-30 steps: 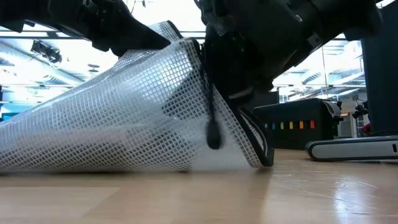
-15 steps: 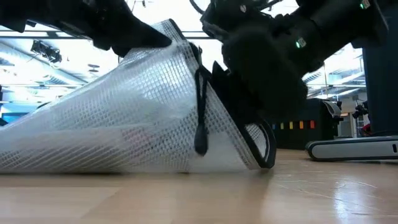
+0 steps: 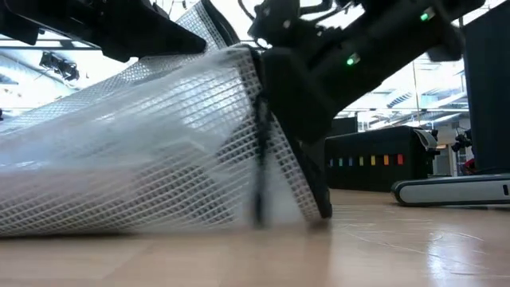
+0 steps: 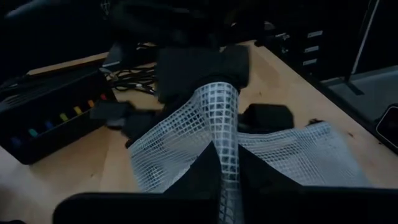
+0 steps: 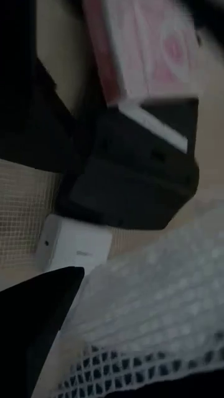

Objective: Unpack backpack
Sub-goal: Remove the white charger adapter from the white mesh envelope

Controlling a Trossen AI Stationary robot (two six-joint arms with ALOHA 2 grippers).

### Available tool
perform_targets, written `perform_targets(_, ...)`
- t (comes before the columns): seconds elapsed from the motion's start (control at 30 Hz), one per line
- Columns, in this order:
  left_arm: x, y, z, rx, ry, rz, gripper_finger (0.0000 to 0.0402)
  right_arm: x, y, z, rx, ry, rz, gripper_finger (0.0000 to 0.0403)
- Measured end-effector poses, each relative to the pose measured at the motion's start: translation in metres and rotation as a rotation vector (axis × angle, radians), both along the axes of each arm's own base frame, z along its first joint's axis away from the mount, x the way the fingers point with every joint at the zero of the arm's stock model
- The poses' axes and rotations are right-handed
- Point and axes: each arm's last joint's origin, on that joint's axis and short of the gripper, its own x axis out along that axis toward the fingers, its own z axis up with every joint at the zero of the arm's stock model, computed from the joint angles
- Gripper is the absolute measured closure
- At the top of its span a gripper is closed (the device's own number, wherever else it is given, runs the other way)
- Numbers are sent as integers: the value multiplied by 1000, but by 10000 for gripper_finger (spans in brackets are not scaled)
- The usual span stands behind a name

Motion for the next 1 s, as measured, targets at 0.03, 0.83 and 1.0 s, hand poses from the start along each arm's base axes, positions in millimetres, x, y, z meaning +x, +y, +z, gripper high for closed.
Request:
perform_targets(0.03, 0, 0, 0, -1, -2, -1, 401, 2, -4, -1, 19, -3, -18, 163)
perform_targets(0.83, 0, -1, 1, -11, -12, -25, 402, 30, -44, -31, 75, -43, -42, 113)
perform_targets(1.0, 0, -1, 1, -9, -12, -21, 402, 31, -54, -33, 133, -12, -29, 156)
